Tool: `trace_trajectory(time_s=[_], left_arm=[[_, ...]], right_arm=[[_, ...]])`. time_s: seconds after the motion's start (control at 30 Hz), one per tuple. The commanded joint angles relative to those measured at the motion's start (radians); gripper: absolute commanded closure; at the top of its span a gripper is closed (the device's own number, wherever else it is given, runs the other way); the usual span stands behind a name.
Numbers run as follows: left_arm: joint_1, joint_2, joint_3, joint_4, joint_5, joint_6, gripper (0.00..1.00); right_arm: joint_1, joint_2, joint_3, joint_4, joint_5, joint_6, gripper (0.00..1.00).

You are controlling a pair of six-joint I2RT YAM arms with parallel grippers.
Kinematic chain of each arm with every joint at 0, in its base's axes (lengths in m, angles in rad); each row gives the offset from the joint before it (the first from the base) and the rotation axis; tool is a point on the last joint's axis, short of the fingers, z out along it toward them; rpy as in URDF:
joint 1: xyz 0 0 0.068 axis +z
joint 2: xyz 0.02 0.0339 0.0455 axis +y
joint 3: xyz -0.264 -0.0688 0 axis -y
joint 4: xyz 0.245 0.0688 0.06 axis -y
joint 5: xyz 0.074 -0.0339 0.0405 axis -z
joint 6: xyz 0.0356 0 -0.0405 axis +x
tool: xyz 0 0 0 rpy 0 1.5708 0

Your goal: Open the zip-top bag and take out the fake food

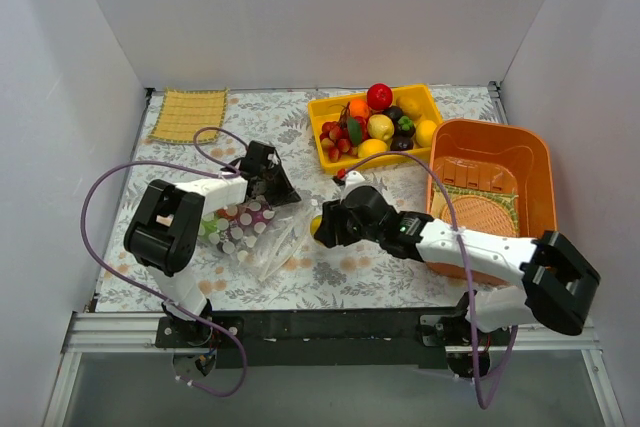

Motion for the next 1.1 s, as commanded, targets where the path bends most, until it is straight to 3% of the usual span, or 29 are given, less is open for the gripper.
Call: trace_trajectory(time_s=[0.0,0.2,0.4,0.63,0.8,0.93,1.07], left_arm=[[0.002,-0.005,0.1,0.002,0.04,0.036,0.99],[0.011,-0.026,0.2,-0.058,0.045,0.068,0.83],[0.026,-0.046,0.251,-0.102,0.048,0.092,0.74],[0.029,-0.06,0.28,-0.131,0.066,0.1,0.7],[0.029,-0.063,0.282,-0.141,0.082,0.099,0.7],[0.031,-0.063,0.291,-0.153,0.085,0.108,0.7],[0.031,-0.052,0.315,-0.162,0.094,0.108,0.7]], right_arm=[[-0.064,-0.12,0.097,-0.232,0.132,-0.094,0.91],[-0.331,-0.027,0.316,-0.287,0.071,-0.235,0.91],[-0.481,0.205,0.544,-0.205,0.063,-0.283,0.91],[-0.541,0.473,0.8,-0.108,0.068,-0.324,0.94],[-0.558,0.544,0.929,-0.056,0.112,-0.303,0.94],[-0.596,0.621,1.021,-0.053,0.138,-0.255,0.94],[-0.638,0.777,1.241,-0.12,0.071,-0.232,0.93]])
